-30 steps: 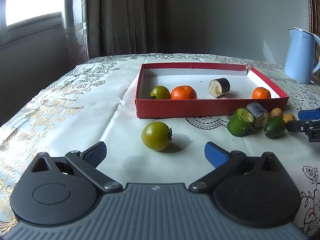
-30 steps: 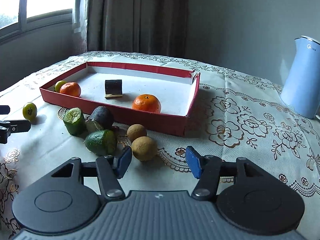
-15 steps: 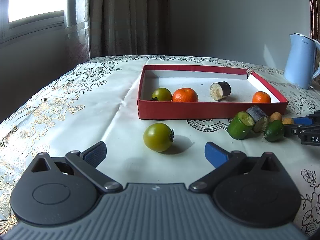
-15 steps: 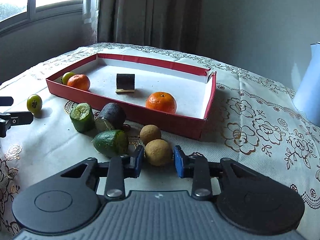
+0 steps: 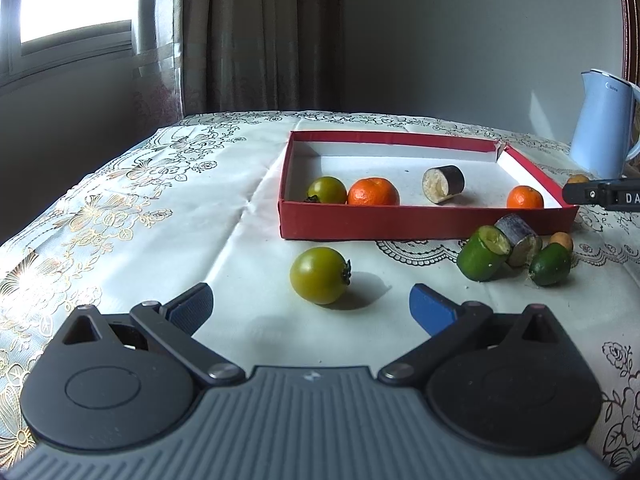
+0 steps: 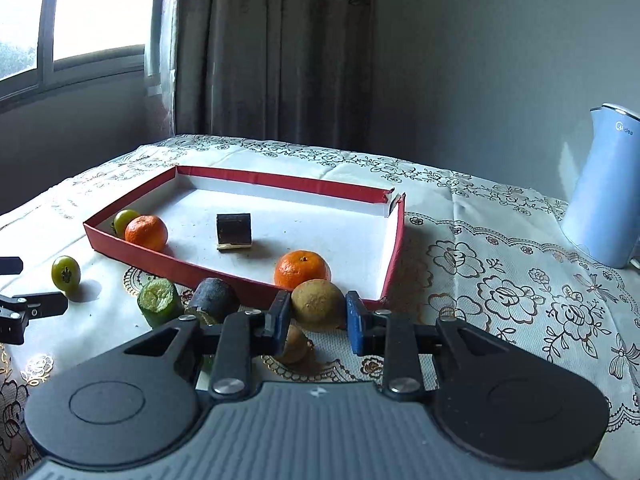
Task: Organize fruits
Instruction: 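Carry the kiwi into the tray with the right gripper and release, then move the left gripper to the second green tomato and close on it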
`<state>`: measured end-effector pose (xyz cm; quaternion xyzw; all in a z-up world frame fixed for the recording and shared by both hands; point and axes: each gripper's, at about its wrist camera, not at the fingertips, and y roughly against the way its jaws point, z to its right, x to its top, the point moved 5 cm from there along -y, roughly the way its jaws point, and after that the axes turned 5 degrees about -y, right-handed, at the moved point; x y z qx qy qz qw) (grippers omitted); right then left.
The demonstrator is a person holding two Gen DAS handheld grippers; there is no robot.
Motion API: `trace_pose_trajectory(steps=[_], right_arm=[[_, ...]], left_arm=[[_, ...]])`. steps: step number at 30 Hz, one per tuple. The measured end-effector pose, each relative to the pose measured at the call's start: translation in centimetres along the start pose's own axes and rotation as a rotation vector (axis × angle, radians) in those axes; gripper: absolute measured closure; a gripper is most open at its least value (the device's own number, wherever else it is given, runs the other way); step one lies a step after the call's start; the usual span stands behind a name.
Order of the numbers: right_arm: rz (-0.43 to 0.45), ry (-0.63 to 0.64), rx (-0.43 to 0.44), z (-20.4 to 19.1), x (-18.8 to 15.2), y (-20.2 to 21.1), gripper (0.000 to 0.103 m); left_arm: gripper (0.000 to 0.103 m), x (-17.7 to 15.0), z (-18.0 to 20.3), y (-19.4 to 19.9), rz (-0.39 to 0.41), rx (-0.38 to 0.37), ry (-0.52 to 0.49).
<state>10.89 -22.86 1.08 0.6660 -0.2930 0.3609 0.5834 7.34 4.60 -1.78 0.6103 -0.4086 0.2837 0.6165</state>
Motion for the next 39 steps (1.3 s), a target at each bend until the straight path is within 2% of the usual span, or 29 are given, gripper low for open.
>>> trace_pose_trajectory(steps=[3,7,13,17,18,19,20,22,24,26,31,36,39], right_arm=[[0.033,0.0,-0.034,0.3,1.5,-1.7,0.074],[0.012,-0.035,-0.051,1.3,1.6,-3.1,0.074],[0.048,-0.127,-0.016,3.1,-1.1,0.6,0.072],[0.077,-0.181,-0.039,4.6,-3.1,2.7,0.071],[0.077,-0.189,-0.053,4.8,-3.6,3.0,0.065],[0.078,-0.199,-0.06,5.0,-4.1,3.1,0.052],[0.081,-0.211,-0.064,5.1,-4.3,3.3,0.045],[0.121,-0.22,-0.077,5.1,-4.3,4.0,0.018],[0.131,-0.207,-0.103,5.0,-4.3,4.1,0.008],[0.099,-0.193,-0.118,4.9,-4.3,3.7,0.008],[-0.032,-0.139,-0.221,4.6,-4.7,1.7,0.008],[-0.126,-0.089,-0.243,4.0,-5.2,0.3,0.007],[-0.152,-0.094,-0.25,4.2,-5.4,-0.1,0.001]], left_arm=[[0.0,0.0,-0.1,0.0,0.0,0.0,0.007],[0.0,-0.1,-0.3,0.1,0.003,0.0,0.018],[0.0,0.0,-0.1,0.1,0.001,-0.006,0.011],[0.0,-0.1,-0.2,0.1,-0.001,-0.001,0.014],[0.0,-0.1,-0.1,0.0,-0.003,0.003,0.01],[0.0,-0.1,-0.1,0.0,-0.005,0.006,0.008],[0.0,-0.1,-0.1,0.0,-0.007,0.01,0.006],[0.0,-0.1,-0.1,-0.1,-0.014,0.02,0.006],[0.0,-0.1,-0.2,-0.2,-0.02,0.026,0.011],[0.0,-0.2,-0.2,-0.3,-0.03,0.032,0.008],[0.0,-0.3,0.1,-0.5,-0.046,0.051,-0.018],[0.0,-0.4,0.0,-0.6,-0.052,0.062,-0.021],[0.0,-0.4,0.0,-0.6,-0.057,0.069,-0.022]])
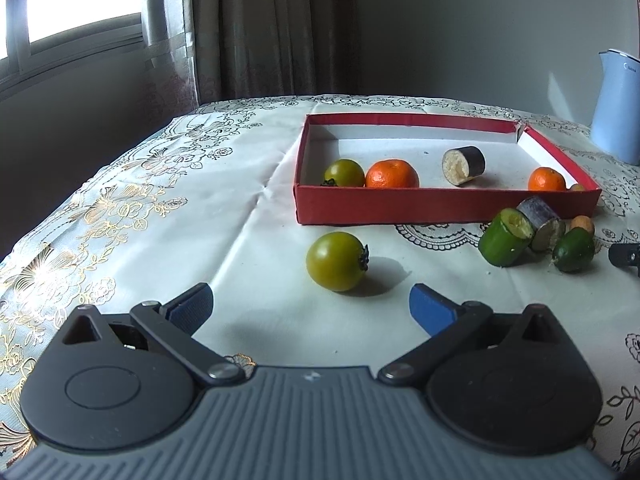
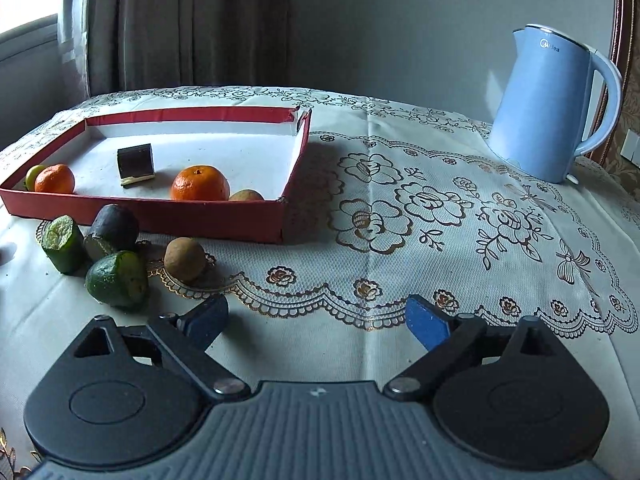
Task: Organize fruits
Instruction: 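Move the left gripper to the second green tomato and close on it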
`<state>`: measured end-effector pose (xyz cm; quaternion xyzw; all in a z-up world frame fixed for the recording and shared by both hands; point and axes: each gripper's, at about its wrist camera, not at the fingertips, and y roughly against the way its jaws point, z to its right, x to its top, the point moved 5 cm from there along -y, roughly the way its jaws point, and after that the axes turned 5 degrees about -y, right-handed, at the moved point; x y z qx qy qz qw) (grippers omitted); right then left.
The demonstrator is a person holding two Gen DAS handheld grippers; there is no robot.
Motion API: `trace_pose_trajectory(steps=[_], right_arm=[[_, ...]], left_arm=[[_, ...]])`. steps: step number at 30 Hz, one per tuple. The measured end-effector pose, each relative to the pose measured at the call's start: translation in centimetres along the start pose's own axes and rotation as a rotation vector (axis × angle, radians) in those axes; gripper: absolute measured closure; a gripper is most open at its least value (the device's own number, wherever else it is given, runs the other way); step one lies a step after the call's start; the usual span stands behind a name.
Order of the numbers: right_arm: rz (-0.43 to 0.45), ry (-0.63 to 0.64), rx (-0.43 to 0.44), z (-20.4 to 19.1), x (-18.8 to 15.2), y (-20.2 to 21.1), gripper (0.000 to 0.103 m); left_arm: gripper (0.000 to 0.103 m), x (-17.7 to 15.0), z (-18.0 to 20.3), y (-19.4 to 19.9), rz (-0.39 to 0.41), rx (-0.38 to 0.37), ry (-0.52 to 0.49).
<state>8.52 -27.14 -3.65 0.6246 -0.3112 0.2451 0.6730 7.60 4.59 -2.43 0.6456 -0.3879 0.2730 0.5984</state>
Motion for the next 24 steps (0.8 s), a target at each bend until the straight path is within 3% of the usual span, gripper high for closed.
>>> trace_pose_trajectory(steps=[5,13,21,23,24], right_arm=[[-0.033,-0.064,0.044,0.9,0.0,-0.5,0.0],[-0.03,-0.064,0.046,0.9,0.0,-0.4,0.0],[-0.02,-0.09,0.065,1.2,0.1,-0.3,0.0],[-0.019,-0.094,0.068,1.3,0.2,-0.3,0.0],[-0.018,-0.096,0.069,1.3,0.2,-0.3,0.0]], left_arm=[[0.0,0.0,-0.1,0.0,-0.002,-0.004,0.004],[0.0,0.6,-0.8,0.1,0.018,0.004,0.044],[0.0,2.5,-0.6,-1.2,0.046,0.09,0.007],[0.009,2.6,-0.5,-1.9,0.029,0.089,-0.005],[0.018,2.6,-0.3,-2.3,0.012,0.078,-0.012]])
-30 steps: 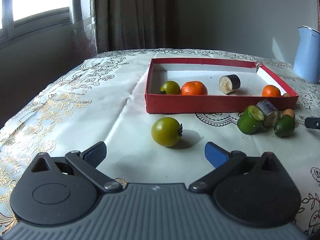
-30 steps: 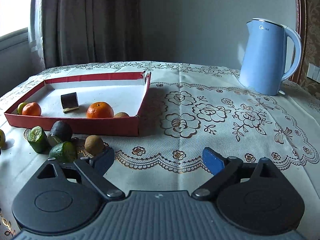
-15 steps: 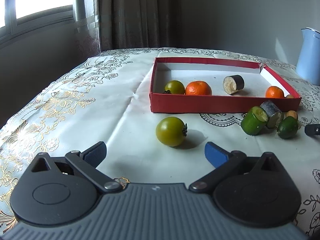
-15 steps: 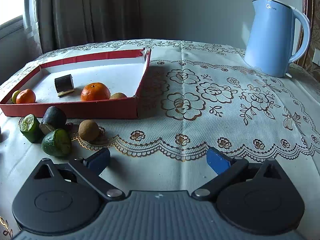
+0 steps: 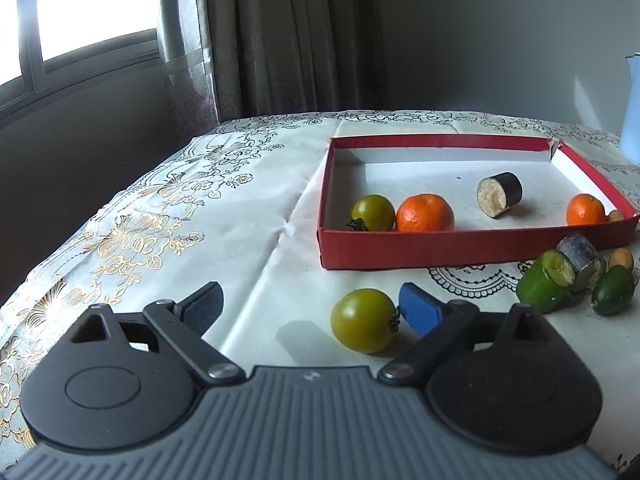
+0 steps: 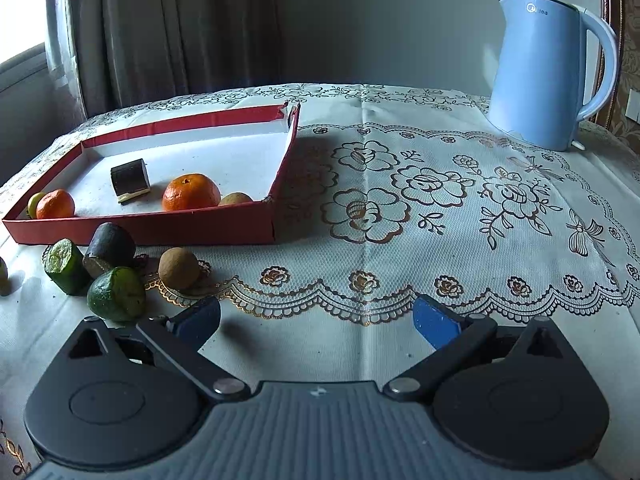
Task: Organize fruits
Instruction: 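Move the left gripper to the second green tomato and close on it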
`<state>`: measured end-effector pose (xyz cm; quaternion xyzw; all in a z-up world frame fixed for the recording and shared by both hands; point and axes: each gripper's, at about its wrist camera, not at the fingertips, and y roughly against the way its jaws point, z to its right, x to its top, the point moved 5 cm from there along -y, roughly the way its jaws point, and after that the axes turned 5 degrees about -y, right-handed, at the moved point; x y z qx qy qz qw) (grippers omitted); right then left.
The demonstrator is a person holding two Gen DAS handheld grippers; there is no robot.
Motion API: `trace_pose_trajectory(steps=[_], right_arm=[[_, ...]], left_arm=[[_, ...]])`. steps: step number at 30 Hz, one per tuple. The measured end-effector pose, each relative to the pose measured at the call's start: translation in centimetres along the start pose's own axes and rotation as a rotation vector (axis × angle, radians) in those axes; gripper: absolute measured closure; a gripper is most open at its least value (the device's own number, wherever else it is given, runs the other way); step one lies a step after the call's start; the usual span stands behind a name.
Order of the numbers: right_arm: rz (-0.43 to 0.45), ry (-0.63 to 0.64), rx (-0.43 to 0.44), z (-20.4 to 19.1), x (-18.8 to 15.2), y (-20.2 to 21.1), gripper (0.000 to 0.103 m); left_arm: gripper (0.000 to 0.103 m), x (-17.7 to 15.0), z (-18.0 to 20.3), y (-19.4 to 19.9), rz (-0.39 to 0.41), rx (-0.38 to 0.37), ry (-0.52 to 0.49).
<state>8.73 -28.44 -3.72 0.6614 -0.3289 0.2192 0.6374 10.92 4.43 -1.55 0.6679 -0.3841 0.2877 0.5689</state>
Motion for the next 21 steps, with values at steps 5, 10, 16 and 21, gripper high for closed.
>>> trace_pose_trajectory(steps=[5,10,16,21], right_arm=[[0.001,-0.002,0.001,0.0,0.0,0.0,0.0],[0.002,-0.004,0.002,0.0,0.0,0.0,0.0],[0.004,-0.009,0.006,0.1,0.1,0.1,0.0],[0.004,-0.009,0.005,0.1,0.1,0.1,0.0]], left_arm=[[0.039,-0.4,0.2,-0.5,-0.017,-0.073,0.005],[0.069,-0.6,0.8,-0.2,-0.003,-0.126,-0.01],[0.071,-0.8,0.6,0.1,-0.003,-0.122,-0.002],[0.071,-0.6,0.9,1.1,0.001,-0.131,-0.001]])
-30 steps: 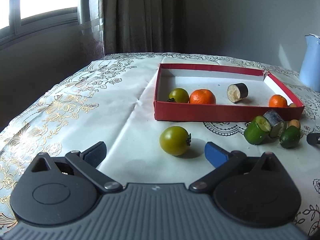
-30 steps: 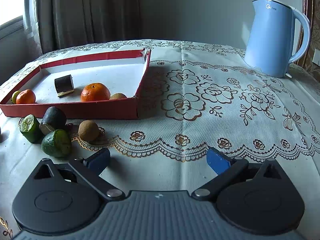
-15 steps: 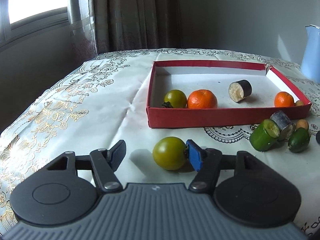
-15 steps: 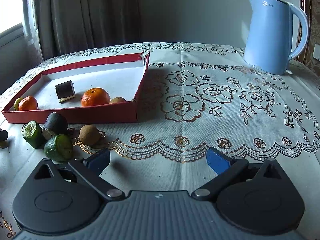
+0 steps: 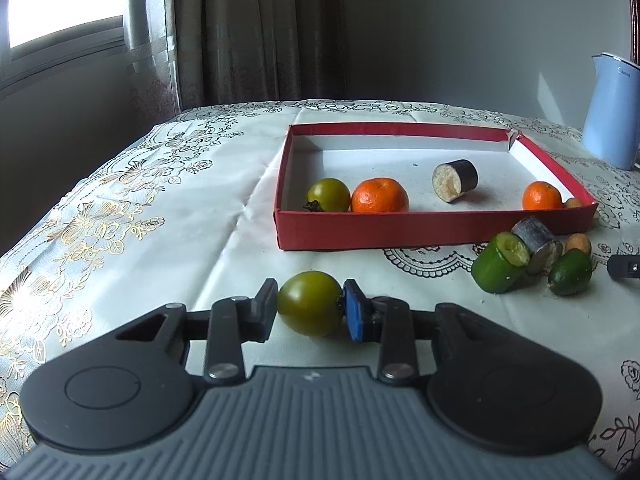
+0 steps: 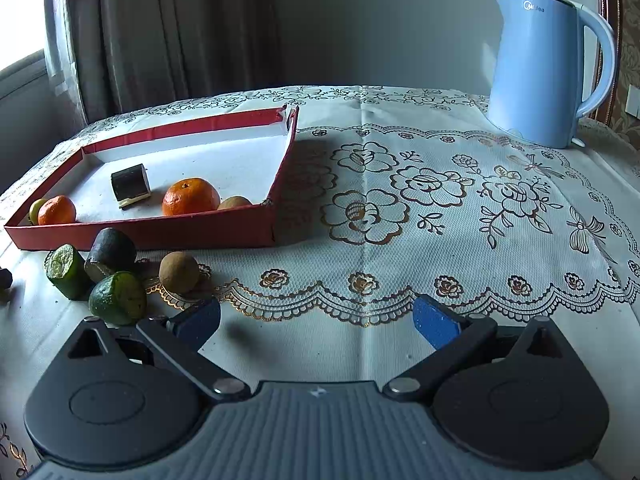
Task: Organize fruits
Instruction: 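Move the left gripper to the second green tomato and close on it, then carry the green tomato into the tray with the left gripper and release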
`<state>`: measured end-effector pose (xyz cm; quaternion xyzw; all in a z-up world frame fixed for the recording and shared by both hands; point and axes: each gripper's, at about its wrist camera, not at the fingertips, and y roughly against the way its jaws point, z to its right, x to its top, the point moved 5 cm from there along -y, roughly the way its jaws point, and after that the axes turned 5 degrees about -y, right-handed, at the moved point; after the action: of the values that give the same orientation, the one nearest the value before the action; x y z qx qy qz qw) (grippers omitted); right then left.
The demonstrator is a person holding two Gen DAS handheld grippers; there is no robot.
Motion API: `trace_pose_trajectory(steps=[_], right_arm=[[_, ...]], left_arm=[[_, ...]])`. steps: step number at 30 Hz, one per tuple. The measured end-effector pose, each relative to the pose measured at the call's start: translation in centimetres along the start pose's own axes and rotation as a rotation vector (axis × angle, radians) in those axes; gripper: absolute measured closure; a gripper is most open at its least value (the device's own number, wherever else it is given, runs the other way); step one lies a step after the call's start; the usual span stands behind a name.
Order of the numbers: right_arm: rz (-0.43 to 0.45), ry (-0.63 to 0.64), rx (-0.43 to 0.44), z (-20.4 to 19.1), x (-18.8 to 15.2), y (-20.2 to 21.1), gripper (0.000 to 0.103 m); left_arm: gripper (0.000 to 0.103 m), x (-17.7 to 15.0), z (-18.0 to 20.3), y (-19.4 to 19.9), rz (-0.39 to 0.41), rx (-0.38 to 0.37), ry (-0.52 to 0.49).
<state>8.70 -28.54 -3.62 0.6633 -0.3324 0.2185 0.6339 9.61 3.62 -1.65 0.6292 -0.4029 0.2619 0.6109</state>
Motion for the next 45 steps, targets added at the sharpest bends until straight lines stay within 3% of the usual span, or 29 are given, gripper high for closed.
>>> trace_pose_trajectory(steps=[9,27,45], right_arm=[[0.0,0.0,-0.001,0.0,0.0,0.0,0.0],[0.008,-0.02,0.013,0.2,0.1,0.0,0.0],[0.032,-0.087,0.056,1.0,0.4,0.2,0.0]], left_arm=[[0.071,3.1,2.7,0.5,0.051,-0.016,-0.058],[0.071,8.1,5.8,-4.0,0.052,-0.008,-0.064],[0.071,8.4,5.9,-6.4,0.042,-0.016,-0.042]])
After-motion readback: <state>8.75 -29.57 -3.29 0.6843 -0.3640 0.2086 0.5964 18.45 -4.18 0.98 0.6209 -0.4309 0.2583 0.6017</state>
